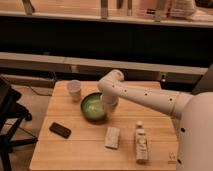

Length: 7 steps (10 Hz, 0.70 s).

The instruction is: Drag the ceramic bowl in a circle

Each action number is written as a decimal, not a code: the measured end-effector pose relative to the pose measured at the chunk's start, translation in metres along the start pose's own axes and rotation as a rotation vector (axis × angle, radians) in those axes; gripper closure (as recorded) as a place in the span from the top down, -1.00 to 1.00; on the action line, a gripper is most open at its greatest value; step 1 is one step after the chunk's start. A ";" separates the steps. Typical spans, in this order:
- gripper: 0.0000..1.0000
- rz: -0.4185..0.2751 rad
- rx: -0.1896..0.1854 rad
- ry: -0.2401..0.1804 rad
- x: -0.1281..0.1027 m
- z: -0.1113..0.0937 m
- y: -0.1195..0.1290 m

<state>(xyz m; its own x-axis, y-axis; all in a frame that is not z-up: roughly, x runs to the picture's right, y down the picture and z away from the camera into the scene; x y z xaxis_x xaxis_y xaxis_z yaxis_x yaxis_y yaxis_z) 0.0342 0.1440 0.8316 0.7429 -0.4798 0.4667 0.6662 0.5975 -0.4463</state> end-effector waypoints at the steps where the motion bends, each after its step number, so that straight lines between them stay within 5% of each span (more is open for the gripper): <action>1: -0.99 -0.012 -0.002 -0.004 0.004 -0.001 0.013; 7: -0.99 -0.028 0.002 -0.021 0.010 0.003 0.011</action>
<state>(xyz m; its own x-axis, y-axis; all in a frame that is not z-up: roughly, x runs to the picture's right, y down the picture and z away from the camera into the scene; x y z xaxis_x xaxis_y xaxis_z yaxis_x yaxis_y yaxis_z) 0.0488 0.1473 0.8335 0.7225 -0.4827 0.4950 0.6865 0.5853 -0.4313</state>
